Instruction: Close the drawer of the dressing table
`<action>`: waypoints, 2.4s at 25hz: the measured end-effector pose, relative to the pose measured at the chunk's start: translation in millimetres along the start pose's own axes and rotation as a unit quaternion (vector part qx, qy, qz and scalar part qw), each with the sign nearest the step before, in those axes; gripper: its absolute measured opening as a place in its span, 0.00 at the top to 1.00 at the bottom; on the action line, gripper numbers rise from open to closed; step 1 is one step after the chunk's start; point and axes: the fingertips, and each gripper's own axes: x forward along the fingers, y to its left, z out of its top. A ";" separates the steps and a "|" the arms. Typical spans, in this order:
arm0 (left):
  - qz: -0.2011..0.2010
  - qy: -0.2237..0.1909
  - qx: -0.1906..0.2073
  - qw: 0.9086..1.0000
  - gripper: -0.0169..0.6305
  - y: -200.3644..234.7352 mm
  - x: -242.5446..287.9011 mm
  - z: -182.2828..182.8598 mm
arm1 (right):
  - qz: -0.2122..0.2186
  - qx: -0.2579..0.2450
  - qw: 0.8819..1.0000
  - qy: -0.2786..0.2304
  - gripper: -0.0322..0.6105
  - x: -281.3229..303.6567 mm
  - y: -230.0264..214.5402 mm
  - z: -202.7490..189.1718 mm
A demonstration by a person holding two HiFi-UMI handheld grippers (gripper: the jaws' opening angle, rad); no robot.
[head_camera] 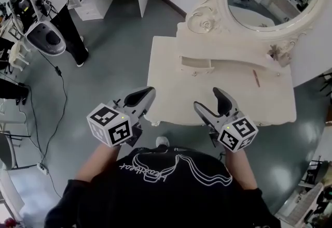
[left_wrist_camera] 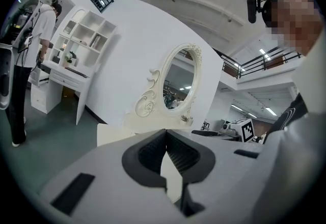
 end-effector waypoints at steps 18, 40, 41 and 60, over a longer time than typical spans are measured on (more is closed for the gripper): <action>-0.007 0.013 0.003 1.000 0.97 60.1 24.8 0.5 | -0.113 0.004 0.992 0.060 0.44 57.0 -75.4 -58.4; 0.011 0.045 -0.033 0.998 0.97 138.2 60.9 -3.0 | -0.190 0.005 0.973 0.128 0.61 123.3 -130.7 -124.5; 0.011 0.048 -0.033 0.998 0.97 139.7 62.3 -3.7 | -0.190 0.004 0.973 0.129 0.62 125.5 -131.4 -124.6; 0.023 0.071 -0.035 0.997 0.97 151.5 72.6 -10.7 | -0.199 0.014 0.972 0.128 0.79 137.7 -141.0 -128.3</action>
